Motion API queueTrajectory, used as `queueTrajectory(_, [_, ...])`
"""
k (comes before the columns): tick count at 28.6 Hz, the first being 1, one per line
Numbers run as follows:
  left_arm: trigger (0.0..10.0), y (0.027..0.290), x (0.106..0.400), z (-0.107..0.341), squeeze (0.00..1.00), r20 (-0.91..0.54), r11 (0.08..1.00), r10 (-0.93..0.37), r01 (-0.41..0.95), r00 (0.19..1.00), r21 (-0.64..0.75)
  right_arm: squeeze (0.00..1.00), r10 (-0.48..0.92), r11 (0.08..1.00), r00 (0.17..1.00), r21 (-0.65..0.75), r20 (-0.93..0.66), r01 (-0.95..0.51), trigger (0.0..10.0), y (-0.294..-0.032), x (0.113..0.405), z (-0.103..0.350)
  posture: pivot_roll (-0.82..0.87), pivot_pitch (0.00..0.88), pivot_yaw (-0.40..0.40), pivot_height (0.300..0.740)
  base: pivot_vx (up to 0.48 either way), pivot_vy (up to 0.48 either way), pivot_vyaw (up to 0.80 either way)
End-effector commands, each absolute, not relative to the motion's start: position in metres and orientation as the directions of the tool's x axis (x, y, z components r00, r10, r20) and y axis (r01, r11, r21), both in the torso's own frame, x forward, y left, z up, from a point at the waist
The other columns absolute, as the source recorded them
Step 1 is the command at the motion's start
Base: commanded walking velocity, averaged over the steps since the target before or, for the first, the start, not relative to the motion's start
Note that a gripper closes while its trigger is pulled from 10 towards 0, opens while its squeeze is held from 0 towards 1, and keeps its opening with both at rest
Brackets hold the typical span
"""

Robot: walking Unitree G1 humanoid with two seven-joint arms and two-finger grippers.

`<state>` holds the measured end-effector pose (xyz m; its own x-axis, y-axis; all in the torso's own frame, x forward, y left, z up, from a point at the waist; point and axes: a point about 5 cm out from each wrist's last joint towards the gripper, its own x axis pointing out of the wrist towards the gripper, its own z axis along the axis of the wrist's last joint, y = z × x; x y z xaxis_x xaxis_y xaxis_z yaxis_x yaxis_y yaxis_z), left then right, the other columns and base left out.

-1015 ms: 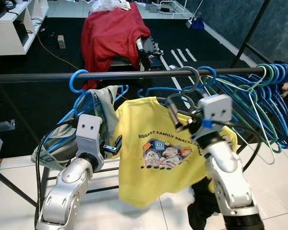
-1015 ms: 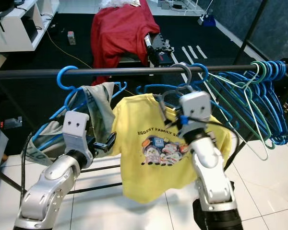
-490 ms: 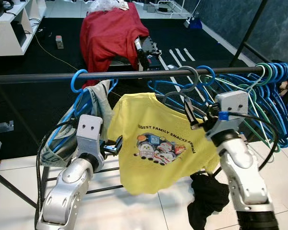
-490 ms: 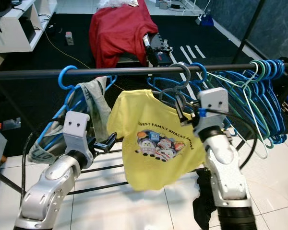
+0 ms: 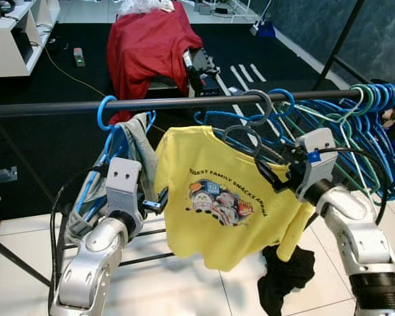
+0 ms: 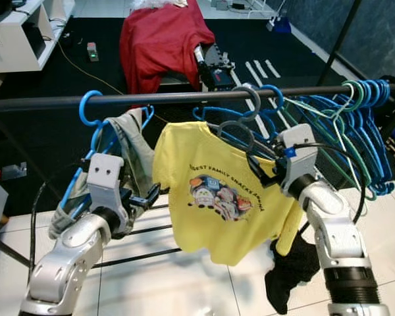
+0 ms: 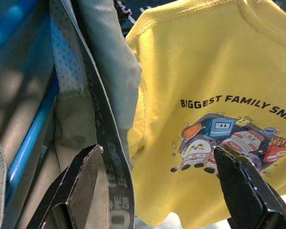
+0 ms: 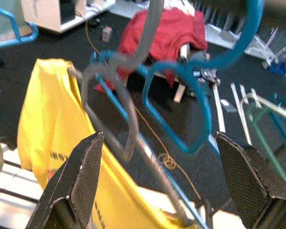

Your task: Hang hanger

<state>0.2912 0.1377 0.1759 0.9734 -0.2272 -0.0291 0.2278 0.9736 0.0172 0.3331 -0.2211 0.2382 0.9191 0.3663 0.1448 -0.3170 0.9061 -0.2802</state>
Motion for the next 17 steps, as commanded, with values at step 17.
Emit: queueTrajectory(17, [10.0,0.138,0.29,0.171,0.0,-0.06,0.969,-0.243,0.245,0.968,0.021,0.0,0.53,0.834,0.847,-0.199,0.03,-0.515,10.0,-0.249,0.344,0.237,-0.06,0.225,-0.042,0.74,0.0,0.0,0.0])
